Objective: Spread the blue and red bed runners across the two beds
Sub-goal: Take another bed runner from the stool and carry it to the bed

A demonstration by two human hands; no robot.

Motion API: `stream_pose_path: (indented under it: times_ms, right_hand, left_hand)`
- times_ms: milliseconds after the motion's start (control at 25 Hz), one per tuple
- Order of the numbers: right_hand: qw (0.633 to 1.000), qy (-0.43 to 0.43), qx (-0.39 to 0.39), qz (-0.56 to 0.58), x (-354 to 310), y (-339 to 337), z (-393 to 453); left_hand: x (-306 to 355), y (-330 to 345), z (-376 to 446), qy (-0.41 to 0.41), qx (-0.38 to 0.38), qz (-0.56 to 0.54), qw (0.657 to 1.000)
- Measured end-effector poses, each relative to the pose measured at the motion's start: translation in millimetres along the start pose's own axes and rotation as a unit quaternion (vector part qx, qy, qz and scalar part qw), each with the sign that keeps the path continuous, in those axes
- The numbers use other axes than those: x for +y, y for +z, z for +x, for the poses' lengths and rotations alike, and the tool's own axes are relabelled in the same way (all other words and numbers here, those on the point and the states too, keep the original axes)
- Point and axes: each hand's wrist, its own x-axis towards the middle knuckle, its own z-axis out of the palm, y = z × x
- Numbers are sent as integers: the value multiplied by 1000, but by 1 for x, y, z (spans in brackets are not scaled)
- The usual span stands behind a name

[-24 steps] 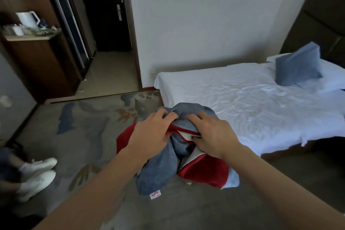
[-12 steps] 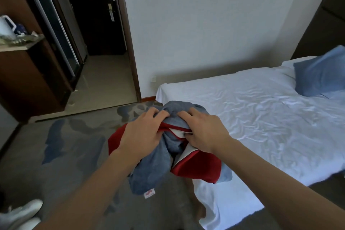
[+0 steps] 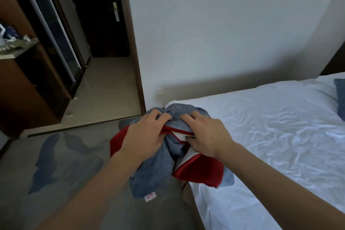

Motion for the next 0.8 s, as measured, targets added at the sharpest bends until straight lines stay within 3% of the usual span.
stream_pose_path:
  times_ms: [200,360,600,800]
  right_hand:
    - [997,74,-15,-12,55,51,85]
    - [984,175,-19,-19,117,74,121]
    - [931,362,-41,-7,209,99,97]
    - [886,459,-58,7,279,126,56]
  left_hand:
    - [-67,62,113,64,-22,-25,997]
    - [-78,108,218,155,-75,-36,984]
    - [-18,195,335,306,-138,-68,940]
    - [51,272,391,399,-179,-88,895]
